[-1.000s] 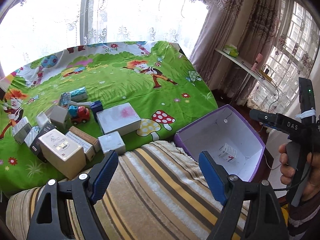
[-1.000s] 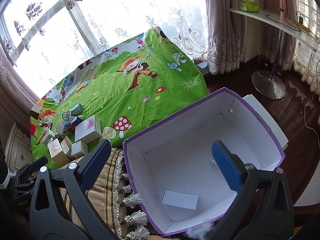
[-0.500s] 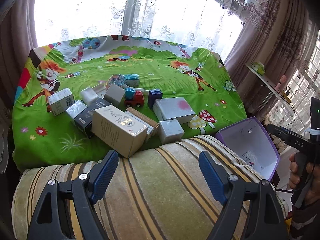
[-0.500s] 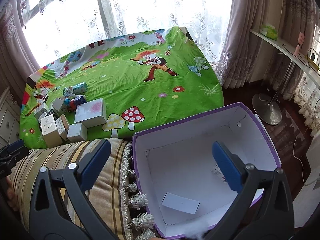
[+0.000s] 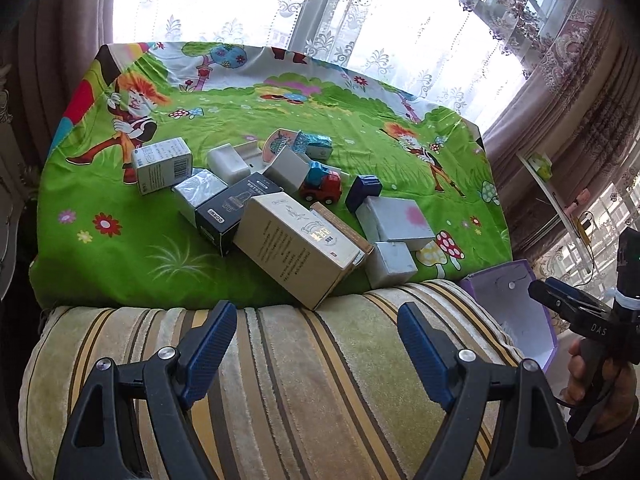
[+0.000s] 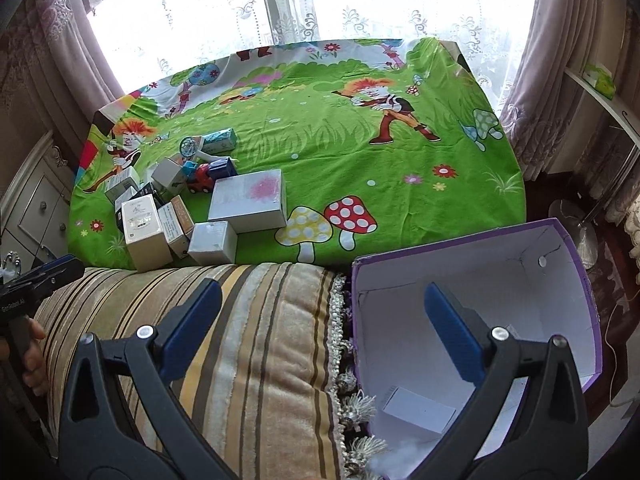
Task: Organize rigid objects
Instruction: 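Move both empty tools back over the pile of boxes, then grasp a tall cream box with the left tool while the right tool grasps a small white box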
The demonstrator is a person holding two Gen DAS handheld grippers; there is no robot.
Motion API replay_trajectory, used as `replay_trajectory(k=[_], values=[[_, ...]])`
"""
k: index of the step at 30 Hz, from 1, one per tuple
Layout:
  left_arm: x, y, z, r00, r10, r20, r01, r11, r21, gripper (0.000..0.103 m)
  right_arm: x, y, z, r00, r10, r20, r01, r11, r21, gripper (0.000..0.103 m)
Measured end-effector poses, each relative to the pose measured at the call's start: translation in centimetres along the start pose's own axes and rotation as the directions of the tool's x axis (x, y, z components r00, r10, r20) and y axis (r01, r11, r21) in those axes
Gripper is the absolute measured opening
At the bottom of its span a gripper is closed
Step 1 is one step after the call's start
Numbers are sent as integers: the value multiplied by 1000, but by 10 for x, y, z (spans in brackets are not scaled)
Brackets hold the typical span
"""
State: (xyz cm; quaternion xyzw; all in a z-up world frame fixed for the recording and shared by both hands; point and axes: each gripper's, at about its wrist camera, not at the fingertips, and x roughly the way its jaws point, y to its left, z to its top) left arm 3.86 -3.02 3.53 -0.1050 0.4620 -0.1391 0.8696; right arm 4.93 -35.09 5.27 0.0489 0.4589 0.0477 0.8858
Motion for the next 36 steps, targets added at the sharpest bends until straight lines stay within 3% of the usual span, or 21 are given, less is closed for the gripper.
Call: replay_trajectory(k=[11, 14, 19, 30, 36], values=[[16, 25, 13, 996, -72, -60, 66, 993, -97, 83, 36, 48, 15, 997, 14, -81, -24, 991, -135, 102], [28, 31, 17, 984, -150, -94, 131, 975, -177, 83, 48, 58, 18, 993, 25, -116, -44, 986, -162, 102], [44, 37, 28, 970, -212, -117, 175, 948, -265, 83, 70, 65, 22, 978, 79, -192, -102, 989, -111, 102], [89, 61, 35, 941, -292, -171, 188, 871, -453, 83, 102, 95, 30, 973, 23, -230, -66, 981, -184, 102], [103, 64, 39, 938, -301, -171, 185, 852, -489, 83, 120, 109, 32, 966, 1, -260, -61, 974, -219, 96]])
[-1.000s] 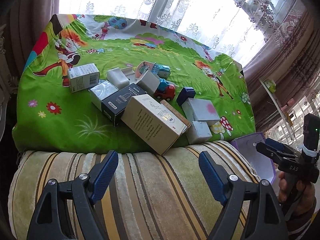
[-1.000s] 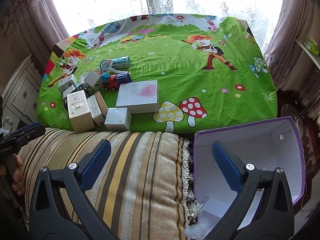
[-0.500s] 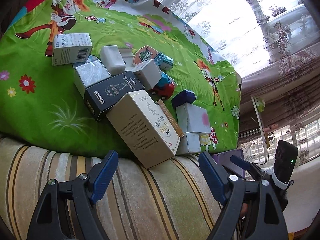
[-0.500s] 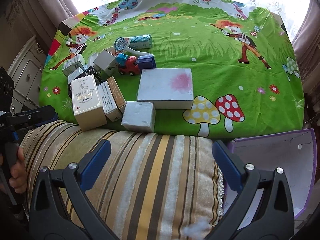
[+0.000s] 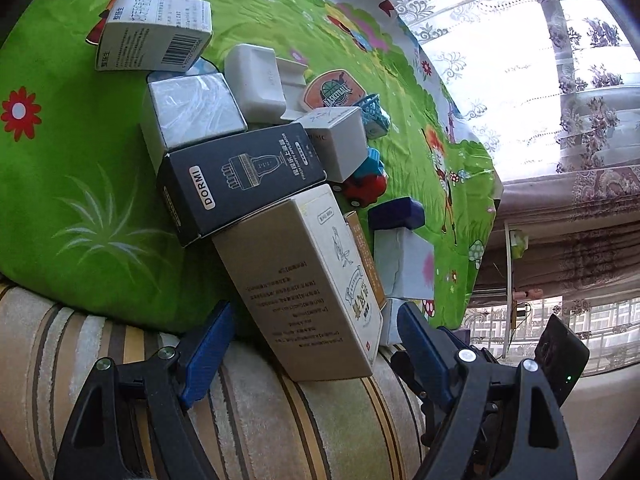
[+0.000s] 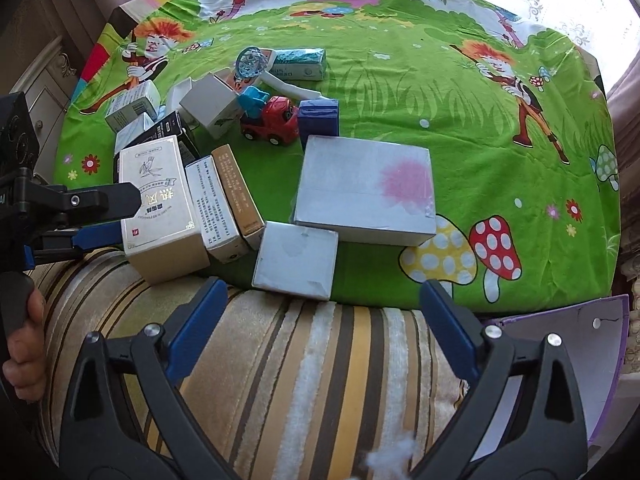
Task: Organize rigid objects
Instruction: 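Grasp a tall cream box with the left tool while the right tool grasps a small white box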
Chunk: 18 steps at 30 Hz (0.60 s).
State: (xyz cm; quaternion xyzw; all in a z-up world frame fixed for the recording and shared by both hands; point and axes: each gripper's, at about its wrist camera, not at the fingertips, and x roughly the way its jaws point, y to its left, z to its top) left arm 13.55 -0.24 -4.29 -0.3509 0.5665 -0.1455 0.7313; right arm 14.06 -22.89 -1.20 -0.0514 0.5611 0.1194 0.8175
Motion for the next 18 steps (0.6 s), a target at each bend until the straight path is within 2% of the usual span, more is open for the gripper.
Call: replay_trajectory(k=[4, 6, 8, 10, 12, 18], values=[[7, 1, 2, 1000, 1, -12, -1, 1000, -7, 82, 9, 6, 4, 1000, -9, -19, 9, 1000, -24, 93], [8, 2, 2, 1000, -3, -13, 3, 1000, -7, 76, 14, 5, 7, 1000, -12, -28, 11, 1000, -18, 88], [8, 6, 1, 1000, -7, -17, 7, 1000, -19, 64, 19, 2, 10, 999, -8, -41, 7, 1000, -6, 79], [8, 8, 0, 1000, -15, -17, 15, 1000, -20, 64, 23, 1, 11, 998, 2, -57, -2, 1000, 2, 62], [7, 7, -1, 1000, -20, -13, 20, 1000, -18, 61, 26, 2, 10, 998, 7, -68, -7, 1000, -2, 51], [0, -1, -8, 999, -32, 9, 32, 999, 5, 57, 13, 2, 3, 1000, 17, -25, -18, 1000, -12, 51]])
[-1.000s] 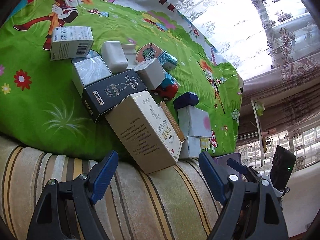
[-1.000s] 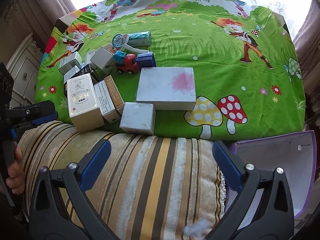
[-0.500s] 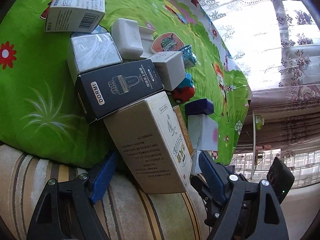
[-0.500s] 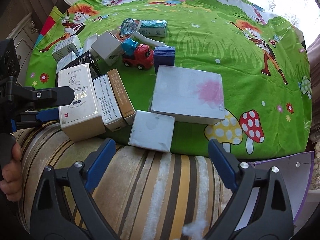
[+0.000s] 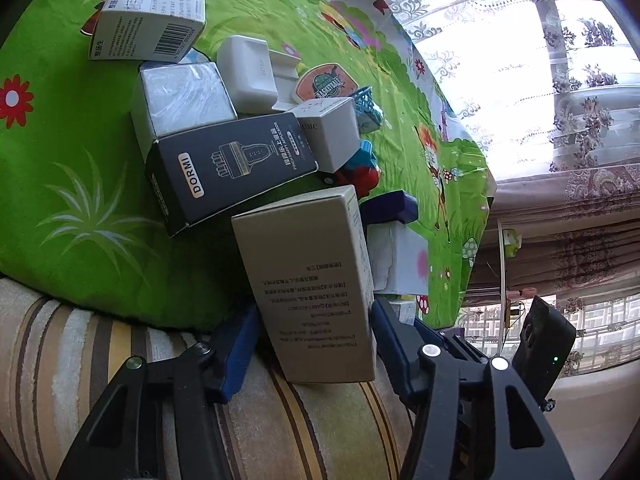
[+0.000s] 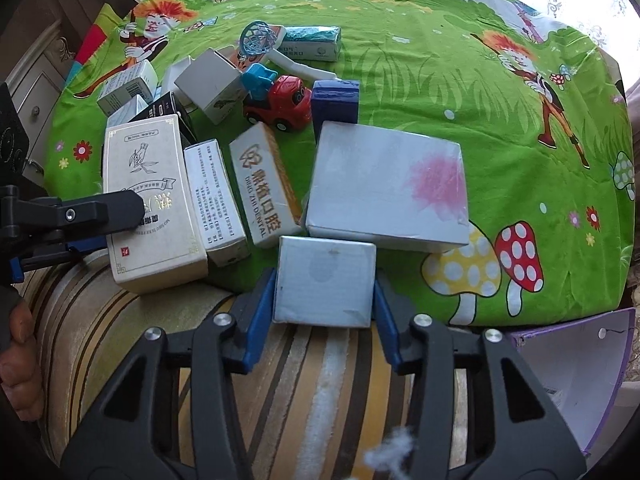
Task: Organize rigid objects
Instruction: 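Grasp a tall cream box with the left tool while the right tool grasps a small white box, then carry both boxes into the purple box and open both tools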
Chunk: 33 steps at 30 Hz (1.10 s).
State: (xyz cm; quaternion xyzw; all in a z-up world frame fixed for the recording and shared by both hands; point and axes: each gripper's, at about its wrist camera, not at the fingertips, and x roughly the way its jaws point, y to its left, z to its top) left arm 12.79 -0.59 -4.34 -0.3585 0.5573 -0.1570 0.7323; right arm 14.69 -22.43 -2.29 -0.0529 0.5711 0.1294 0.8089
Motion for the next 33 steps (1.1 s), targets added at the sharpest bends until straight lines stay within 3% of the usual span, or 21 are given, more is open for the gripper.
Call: replay_trajectory(k=[6, 15, 21, 33], values=[[-17, -10, -12, 999, -25, 49, 24, 1000, 17, 54, -20, -10, -11, 999, 12, 53, -14, 999, 37, 51], [-20, -35, -33, 994, -93, 54, 90, 994, 56, 54, -51, -30, -31, 991, 10, 132, -22, 995, 94, 51], [-10, -61, -48, 992, -125, 22, 122, 987, 103, 54, -73, -54, -54, 986, -7, 169, -19, 988, 155, 51], [15, -127, -81, 987, -137, -85, 154, 960, 236, 54, -122, -131, -121, 969, -150, 195, 77, 939, 336, 51]])
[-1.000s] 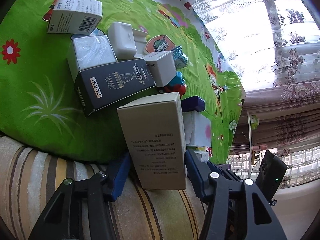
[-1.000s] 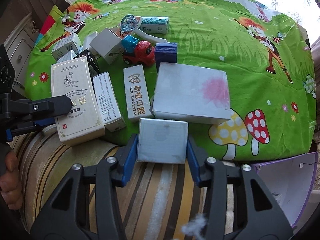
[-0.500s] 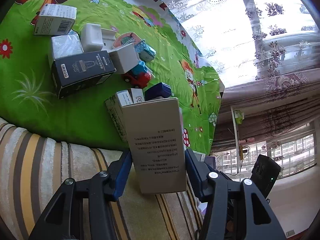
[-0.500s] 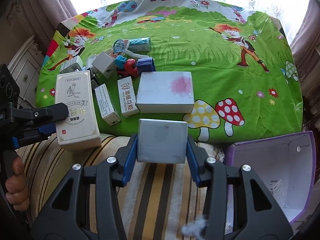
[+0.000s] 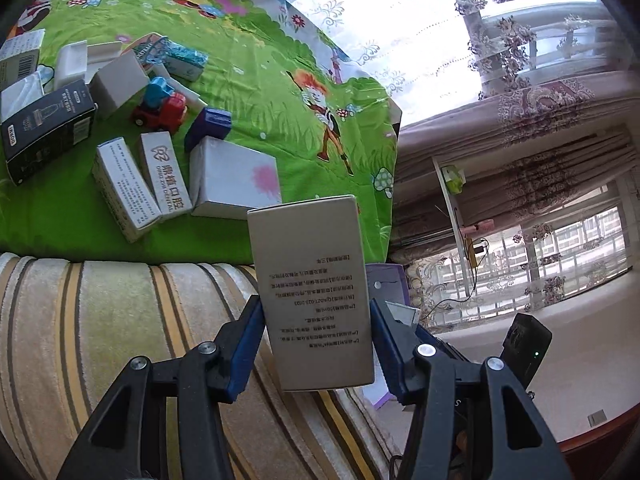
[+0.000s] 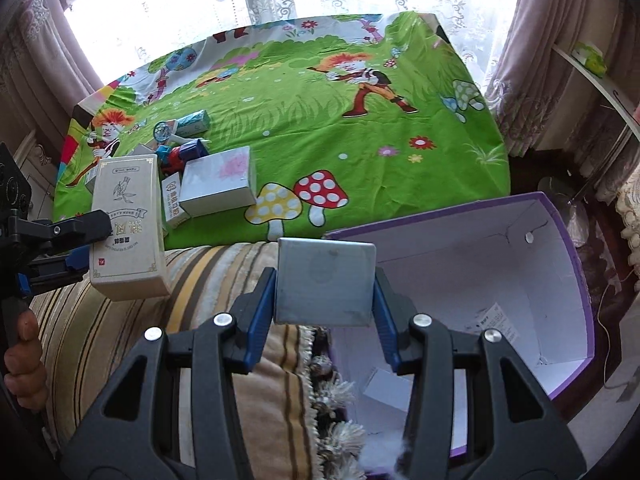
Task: Organize rigid objects
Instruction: 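Carry both boxes into the purple box and open both tools, then move both empty tools back over the remaining boxes on the bed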
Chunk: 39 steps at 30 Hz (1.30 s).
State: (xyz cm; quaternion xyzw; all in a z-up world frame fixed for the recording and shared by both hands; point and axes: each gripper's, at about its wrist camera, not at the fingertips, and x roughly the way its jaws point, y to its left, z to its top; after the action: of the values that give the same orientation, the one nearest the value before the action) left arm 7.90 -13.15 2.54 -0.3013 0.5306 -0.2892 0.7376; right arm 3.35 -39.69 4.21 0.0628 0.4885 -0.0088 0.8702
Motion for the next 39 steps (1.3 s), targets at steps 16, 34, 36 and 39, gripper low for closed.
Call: replay_trajectory(k=[16, 34, 36, 39], values=[[61, -75, -31, 993, -17, -114, 39, 981, 188, 54, -25, -67, -20, 988, -146, 50, 140, 984, 112, 51], [54, -75, -36, 999, 20, -46, -7, 967, 255, 56, -25, -65, -18, 987, -134, 90, 123, 985, 118, 69], [48, -73, -36, 999, 24, -34, -14, 967, 256, 56, -27, -62, -17, 987, -129, 94, 118, 987, 114, 72], [39, -70, -37, 999, 42, -7, -39, 962, 270, 56, -28, -56, -16, 988, -124, 97, 114, 989, 98, 74]])
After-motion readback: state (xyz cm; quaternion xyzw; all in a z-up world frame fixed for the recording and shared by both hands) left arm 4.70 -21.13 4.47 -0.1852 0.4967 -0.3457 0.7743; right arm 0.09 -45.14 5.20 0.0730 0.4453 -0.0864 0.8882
